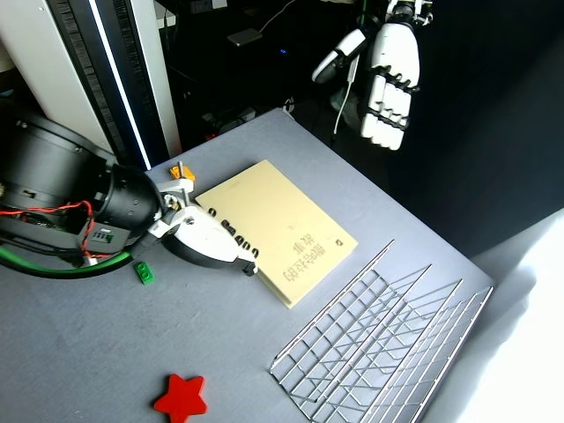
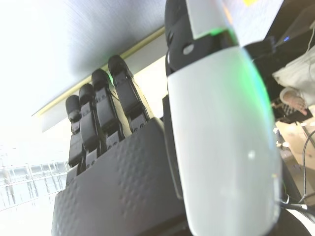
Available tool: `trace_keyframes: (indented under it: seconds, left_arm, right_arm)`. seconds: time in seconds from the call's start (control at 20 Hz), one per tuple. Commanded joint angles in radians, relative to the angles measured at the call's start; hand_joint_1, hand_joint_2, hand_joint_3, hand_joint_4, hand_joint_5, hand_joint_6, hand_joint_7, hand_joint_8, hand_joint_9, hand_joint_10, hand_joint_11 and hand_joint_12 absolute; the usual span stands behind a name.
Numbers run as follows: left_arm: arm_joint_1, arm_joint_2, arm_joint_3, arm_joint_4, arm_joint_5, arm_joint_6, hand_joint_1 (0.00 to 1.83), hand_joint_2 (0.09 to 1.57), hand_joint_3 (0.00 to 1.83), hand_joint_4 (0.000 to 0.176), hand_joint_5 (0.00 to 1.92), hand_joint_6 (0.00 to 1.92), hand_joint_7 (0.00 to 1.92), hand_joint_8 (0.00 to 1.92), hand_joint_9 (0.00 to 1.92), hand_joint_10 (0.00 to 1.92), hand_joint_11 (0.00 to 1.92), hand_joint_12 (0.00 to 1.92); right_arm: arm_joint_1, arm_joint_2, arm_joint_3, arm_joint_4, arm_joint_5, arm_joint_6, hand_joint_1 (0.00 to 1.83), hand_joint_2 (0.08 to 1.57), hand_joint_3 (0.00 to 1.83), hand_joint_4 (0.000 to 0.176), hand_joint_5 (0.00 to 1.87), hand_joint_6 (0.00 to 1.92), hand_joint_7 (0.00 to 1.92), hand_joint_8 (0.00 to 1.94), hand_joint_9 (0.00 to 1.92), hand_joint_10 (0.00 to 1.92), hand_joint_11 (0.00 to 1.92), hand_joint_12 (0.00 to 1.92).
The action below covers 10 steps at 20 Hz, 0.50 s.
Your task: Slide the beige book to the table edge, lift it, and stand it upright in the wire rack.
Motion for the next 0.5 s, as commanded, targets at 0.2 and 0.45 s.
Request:
trace_keyframes:
  seconds: [0.2, 0.45]
  left_arm:
    - [0.062, -0.037, 0.014, -0.271, -0.066, 0.069, 0.66, 0.96, 0.0, 0.0, 0.0, 0.0, 0.0, 0.0, 0.0, 0.0, 0.0, 0.0]
    - [0.131, -0.086, 0.01, -0.452, -0.147, 0.089, 0.65, 0.99, 0.01, 0.0, 0.0, 0.0, 0.0, 0.0, 0.0, 0.0, 0.0, 0.0]
  right_arm:
    - [0.001, -0.047, 0.001, 0.031, -0.066, 0.056, 0.07, 1.11, 0.0, 0.0, 0.18, 0.0, 0.18, 0.0, 0.16, 0.0, 0.0, 0.44]
    - [0.003, -0.102, 0.002, 0.03, -0.116, 0.09, 0.09, 1.11, 0.0, 0.0, 0.17, 0.01, 0.17, 0.0, 0.15, 0.0, 0.0, 0.42]
